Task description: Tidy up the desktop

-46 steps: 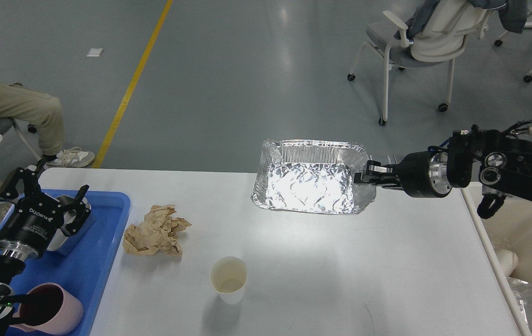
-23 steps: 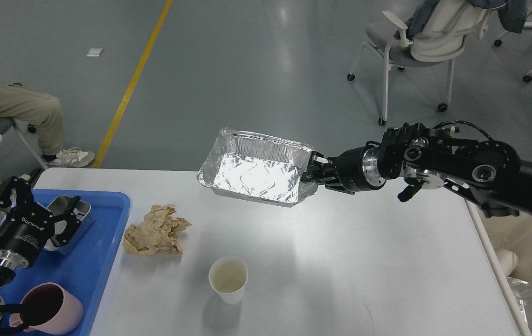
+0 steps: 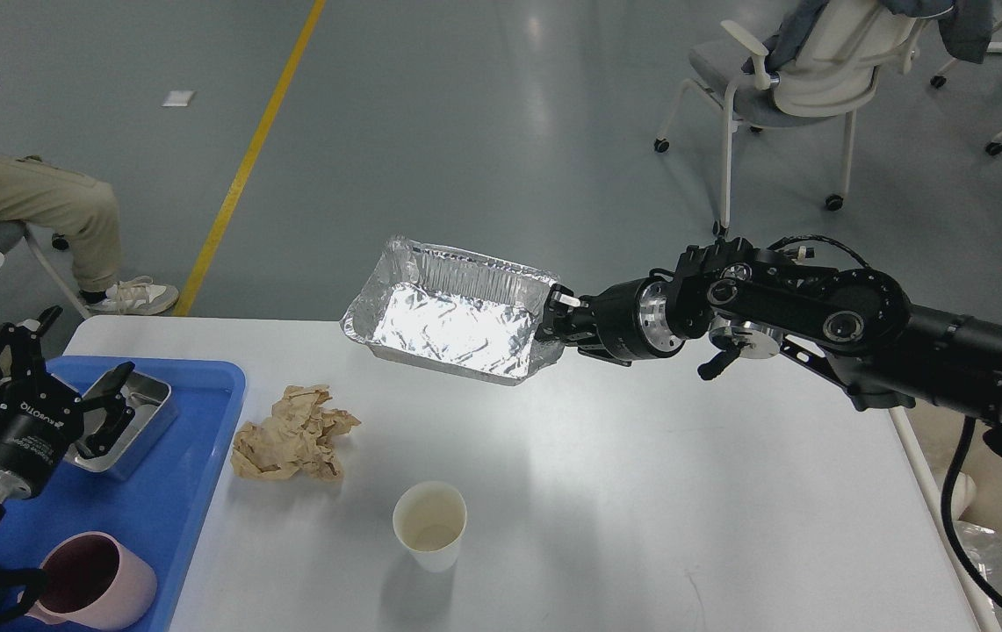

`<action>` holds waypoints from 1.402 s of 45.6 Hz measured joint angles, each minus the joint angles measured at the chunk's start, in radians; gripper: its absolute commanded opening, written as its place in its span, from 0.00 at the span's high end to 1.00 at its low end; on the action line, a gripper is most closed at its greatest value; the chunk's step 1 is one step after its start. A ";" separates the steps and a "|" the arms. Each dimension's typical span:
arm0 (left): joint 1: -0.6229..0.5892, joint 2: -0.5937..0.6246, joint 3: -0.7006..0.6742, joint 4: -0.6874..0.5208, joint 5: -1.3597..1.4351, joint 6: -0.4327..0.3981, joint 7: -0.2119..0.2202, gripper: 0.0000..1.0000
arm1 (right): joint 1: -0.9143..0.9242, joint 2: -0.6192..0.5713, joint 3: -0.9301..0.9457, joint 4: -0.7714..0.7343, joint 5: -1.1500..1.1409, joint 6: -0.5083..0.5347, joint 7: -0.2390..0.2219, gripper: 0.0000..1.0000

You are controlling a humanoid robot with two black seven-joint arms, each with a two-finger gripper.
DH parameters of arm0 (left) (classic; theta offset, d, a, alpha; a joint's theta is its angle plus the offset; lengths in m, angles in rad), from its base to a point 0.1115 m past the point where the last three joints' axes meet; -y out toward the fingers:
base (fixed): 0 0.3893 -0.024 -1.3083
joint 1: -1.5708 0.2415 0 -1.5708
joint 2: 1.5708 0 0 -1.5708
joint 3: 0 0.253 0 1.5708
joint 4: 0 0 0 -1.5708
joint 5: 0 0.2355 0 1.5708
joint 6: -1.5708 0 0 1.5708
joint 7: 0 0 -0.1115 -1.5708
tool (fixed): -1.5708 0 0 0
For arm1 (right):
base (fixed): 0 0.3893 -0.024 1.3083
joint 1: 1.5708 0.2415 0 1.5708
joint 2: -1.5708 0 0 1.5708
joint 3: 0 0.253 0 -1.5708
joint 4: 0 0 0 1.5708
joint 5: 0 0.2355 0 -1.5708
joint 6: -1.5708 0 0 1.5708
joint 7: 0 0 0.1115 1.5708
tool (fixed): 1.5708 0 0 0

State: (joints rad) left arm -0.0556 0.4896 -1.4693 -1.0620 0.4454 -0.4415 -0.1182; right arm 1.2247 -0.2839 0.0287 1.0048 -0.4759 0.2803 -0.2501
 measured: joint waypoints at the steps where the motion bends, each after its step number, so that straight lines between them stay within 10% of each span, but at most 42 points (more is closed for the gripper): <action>1: 0.001 0.018 0.009 -0.001 0.001 0.000 0.000 0.03 | 0.000 0.000 -0.001 0.000 0.000 0.000 0.000 1.00; 36: 0.010 0.929 0.338 -0.239 0.160 -0.003 -0.030 0.03 | 0.007 -0.011 -0.009 -0.006 -0.002 0.004 0.001 1.00; 64: 0.020 0.889 0.432 -0.200 0.219 0.026 -0.160 0.03 | -0.004 -0.003 -0.012 -0.021 -0.008 0.005 0.002 1.00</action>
State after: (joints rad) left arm -0.0353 1.3783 -1.0368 -1.2618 0.6648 -0.4153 -0.2786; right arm 1.2203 -0.2865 0.0168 0.9842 -0.4842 0.2854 -0.2484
